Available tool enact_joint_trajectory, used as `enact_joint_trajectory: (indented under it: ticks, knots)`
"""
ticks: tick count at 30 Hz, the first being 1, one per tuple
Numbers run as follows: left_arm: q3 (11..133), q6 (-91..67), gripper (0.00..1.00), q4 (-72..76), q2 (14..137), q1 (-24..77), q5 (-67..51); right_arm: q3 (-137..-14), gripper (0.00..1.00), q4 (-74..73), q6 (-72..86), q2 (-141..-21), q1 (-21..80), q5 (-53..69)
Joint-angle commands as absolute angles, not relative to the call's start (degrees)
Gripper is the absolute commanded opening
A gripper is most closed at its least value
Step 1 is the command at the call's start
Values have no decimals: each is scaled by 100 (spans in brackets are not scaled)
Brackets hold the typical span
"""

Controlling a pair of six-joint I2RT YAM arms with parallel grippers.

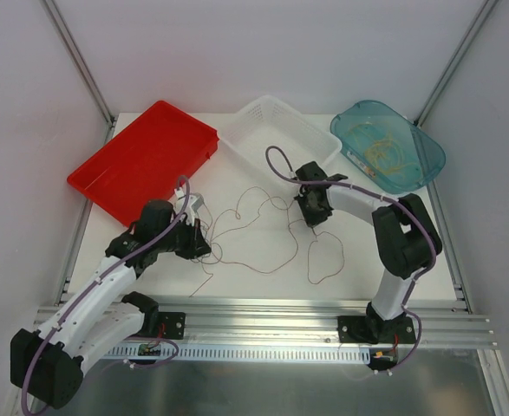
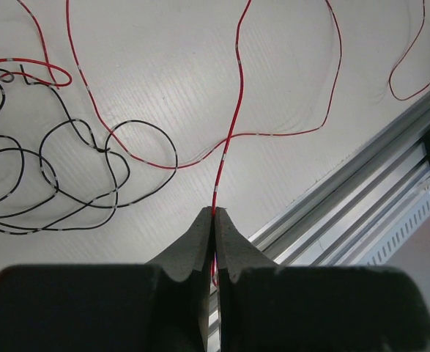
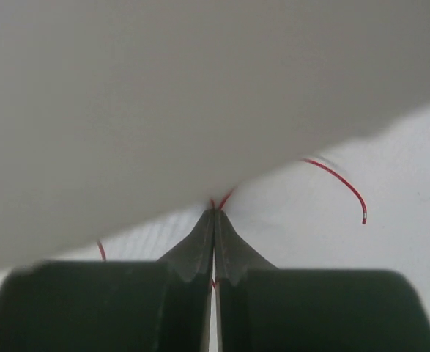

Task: Untangle the cables
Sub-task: Untie the cable.

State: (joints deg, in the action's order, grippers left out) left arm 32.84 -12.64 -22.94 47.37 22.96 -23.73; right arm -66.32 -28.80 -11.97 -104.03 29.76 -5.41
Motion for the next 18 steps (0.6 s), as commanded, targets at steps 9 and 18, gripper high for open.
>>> enact_joint_trajectory:
  ticks: [9, 18]
  knots:
    - [3190, -1214, 0, -2215, 3780, 2347, -1968, -5406, 1, -2971, 1071, -9361, 1443, -220]
    - [2945, -1282, 0, -1951, 2180, 2347, -2172, -5194, 1, -2470, 1380, -8816, 1274, 421]
